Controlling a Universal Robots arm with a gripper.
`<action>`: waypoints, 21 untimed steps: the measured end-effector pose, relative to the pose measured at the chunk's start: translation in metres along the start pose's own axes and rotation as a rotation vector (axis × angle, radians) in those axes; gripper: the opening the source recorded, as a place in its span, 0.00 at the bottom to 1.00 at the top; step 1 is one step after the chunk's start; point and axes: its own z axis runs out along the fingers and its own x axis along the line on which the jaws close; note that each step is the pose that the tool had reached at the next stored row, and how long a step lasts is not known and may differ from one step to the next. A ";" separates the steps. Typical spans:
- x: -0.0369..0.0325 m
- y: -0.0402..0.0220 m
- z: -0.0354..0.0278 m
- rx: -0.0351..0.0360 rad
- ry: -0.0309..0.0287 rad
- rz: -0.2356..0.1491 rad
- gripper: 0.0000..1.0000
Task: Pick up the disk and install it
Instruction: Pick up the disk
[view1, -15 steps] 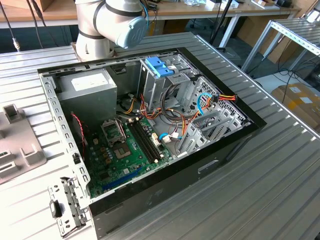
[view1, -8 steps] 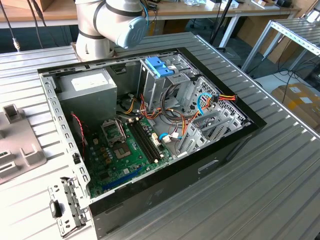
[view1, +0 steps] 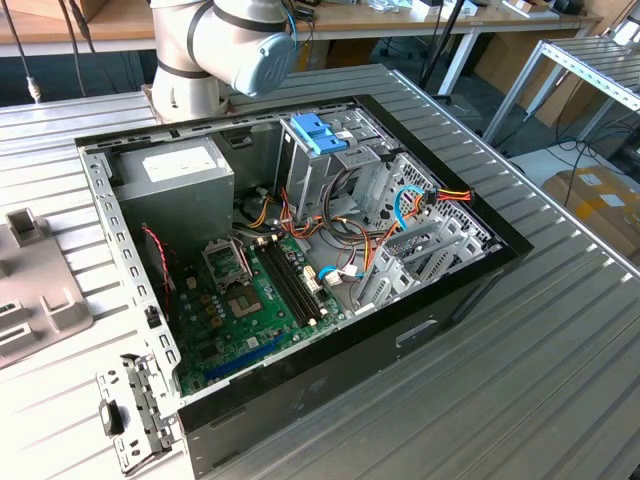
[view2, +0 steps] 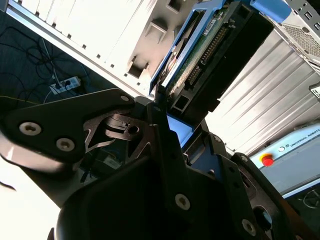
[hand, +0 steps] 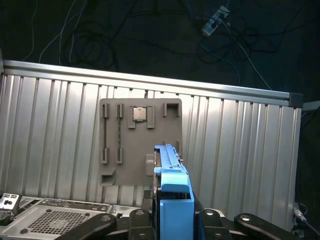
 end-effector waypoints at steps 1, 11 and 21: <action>0.0001 -0.0008 0.0000 -0.0001 0.0009 0.000 0.37; 0.0010 -0.0093 0.0002 -0.0008 0.0078 0.000 0.37; 0.0070 -0.0166 0.0004 -0.0011 0.0093 0.000 0.37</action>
